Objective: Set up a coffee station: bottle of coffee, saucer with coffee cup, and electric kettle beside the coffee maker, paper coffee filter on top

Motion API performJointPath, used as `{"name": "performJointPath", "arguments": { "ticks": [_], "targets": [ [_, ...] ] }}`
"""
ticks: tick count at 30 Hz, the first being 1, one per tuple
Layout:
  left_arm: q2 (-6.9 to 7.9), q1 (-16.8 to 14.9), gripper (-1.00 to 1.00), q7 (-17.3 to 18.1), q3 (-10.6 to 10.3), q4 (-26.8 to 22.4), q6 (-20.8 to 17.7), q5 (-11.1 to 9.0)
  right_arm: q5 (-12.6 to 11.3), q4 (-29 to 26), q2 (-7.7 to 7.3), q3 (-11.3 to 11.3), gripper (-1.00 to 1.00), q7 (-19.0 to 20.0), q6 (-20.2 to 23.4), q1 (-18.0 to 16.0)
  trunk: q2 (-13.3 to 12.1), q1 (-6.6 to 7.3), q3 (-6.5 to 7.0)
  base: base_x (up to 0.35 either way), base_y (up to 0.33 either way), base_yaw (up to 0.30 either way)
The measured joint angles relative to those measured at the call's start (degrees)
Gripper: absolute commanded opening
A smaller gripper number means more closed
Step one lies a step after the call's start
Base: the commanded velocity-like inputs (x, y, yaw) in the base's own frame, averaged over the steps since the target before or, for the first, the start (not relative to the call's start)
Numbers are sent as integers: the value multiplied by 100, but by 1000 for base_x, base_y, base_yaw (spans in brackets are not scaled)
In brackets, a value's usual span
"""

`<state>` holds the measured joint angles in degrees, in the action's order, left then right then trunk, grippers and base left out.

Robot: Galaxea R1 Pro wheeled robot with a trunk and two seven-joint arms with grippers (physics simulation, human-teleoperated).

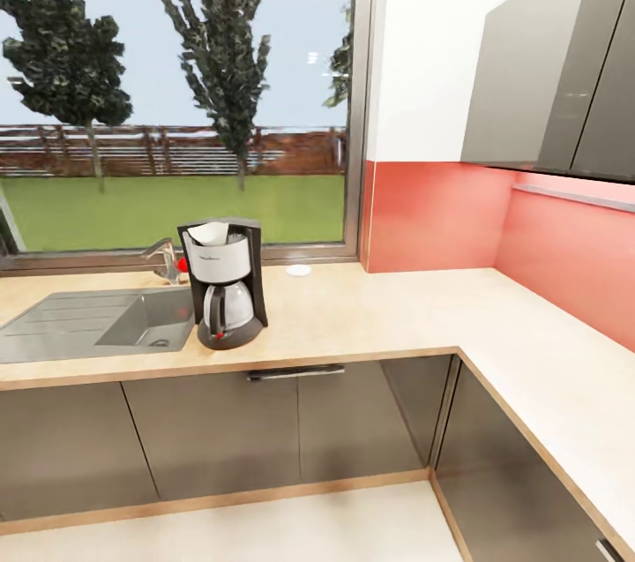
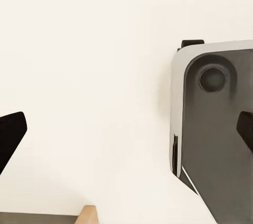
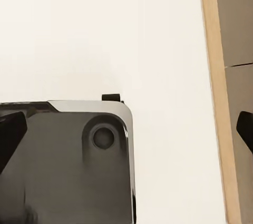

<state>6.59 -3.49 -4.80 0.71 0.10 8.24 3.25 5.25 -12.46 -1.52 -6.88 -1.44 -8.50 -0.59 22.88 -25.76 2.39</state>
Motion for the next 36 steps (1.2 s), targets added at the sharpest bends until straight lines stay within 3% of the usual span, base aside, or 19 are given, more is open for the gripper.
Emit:
{"name": "performJointPath", "arguments": {
  "ticks": [12,15,19,23,26,28,33,36],
  "targets": [
    [27,0,100,0,-10,0,0,4,-7,-72,0,11,100,9,-4,0,0,0,0,0,0,0],
    [42,0,100,1,-8,-5,15,11,-8,-452,8,7,100,23,-9,-1,0,0,1,0,0,0],
    [67,0,100,1,-16,-7,32,12,-16,-1469,46,-4,100,25,-11,-2,0,0,1,0,0,0],
    [77,0,100,1,-27,-21,30,28,-13,-2314,398,7,100,13,-12,-1,0,0,1,0,0,0],
    [74,0,100,1,-34,-14,28,32,19,-2851,781,46,100,19,-13,-1,0,0,1,0,0,0],
    [66,0,100,2,-39,-11,27,37,68,-3095,919,222,100,31,-13,-5,0,0,1,0,0,0],
    [47,0,100,3,-61,27,8,55,294,-3771,1087,1584,100,-13,-21,-8,0,0,1,0,0,0],
    [81,20,100,3,-62,66,-18,50,304,-4269,1113,1843,100,-131,-21,-10,0,0,1,0,0,0]
  ]
}}
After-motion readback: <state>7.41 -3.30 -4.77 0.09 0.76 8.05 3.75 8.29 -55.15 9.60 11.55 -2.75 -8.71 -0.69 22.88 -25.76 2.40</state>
